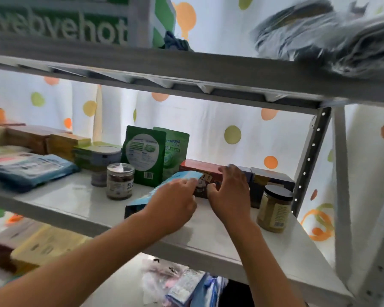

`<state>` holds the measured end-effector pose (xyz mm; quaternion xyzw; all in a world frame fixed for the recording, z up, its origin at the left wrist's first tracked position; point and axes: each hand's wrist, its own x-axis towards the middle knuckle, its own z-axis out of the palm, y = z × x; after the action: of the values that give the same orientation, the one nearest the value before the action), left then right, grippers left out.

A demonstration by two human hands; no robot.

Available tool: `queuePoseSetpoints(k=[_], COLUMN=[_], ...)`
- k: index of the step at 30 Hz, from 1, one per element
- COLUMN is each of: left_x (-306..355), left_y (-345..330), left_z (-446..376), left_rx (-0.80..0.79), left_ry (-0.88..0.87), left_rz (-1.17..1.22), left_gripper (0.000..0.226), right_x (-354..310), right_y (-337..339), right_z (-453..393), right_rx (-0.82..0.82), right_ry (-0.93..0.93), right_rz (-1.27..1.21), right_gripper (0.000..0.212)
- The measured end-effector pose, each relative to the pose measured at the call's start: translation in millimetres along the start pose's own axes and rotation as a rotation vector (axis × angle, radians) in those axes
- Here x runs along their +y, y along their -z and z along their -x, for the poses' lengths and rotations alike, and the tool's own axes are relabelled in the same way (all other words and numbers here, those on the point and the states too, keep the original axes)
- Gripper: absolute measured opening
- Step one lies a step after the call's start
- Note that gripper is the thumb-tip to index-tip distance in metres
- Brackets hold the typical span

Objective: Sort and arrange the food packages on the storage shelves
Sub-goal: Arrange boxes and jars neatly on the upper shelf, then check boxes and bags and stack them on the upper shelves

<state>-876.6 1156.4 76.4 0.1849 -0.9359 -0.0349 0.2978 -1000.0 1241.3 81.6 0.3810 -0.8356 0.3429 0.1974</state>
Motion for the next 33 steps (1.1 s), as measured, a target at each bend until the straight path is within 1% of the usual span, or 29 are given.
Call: queuePoseSetpoints(k=[3, 6, 8, 13, 15, 18, 22, 25, 30, 33], left_x=[-53.8, -116.8, -163.4, -277.3, -321.2, -381.9, -460.1, -522.8, -638.8, -707.6], left_y=[56.9, 103.1, 130.6, 187.5, 207.4, 236.2, 267.6, 278.7, 298.6, 323.8], left_z=[36.8, 77.9, 107.3, 170.9, 189.7, 210.9, 231.3, 243.2, 243.1, 230.4], left_rx=[0.038, 0.054, 0.083, 0.152, 0.172, 0.145, 0.118, 0.1, -0.007, -0.046], left_ry=[-0.03, -0.054, -0.044, 0.065, 0.111, 0.175, 0.298, 0.373, 0.435, 0.439], left_rz=[-0.037, -0.108, -0.144, -0.232, -0.271, -0.319, -0.313, -0.34, -0.475, -0.533], left_gripper=[0.047, 0.051, 0.049, 0.035, 0.04, 0.047, 0.048, 0.05, 0.056, 0.059], right_x=[-64.8, -136.0, -189.3, -315.5, -359.6, -421.3, -494.8, -546.0, -637.7, -697.2], right_y=[-1.8, -22.2, -43.9, -100.7, -123.4, -157.0, -207.3, -254.3, -344.5, -394.8], right_z=[16.4, 37.4, 53.7, 85.4, 90.1, 91.1, 84.1, 72.4, 44.0, 15.0], right_rx=[-0.043, -0.058, -0.063, -0.119, -0.147, -0.191, -0.243, -0.255, -0.303, -0.332], right_ry=[0.054, 0.123, 0.183, 0.345, 0.4, 0.455, 0.547, 0.635, 0.728, 0.756], right_rz=[0.026, 0.01, -0.01, -0.031, -0.026, -0.047, -0.035, -0.028, -0.048, -0.098], right_gripper=[0.05, 0.048, 0.05, 0.049, 0.051, 0.052, 0.056, 0.051, 0.054, 0.061])
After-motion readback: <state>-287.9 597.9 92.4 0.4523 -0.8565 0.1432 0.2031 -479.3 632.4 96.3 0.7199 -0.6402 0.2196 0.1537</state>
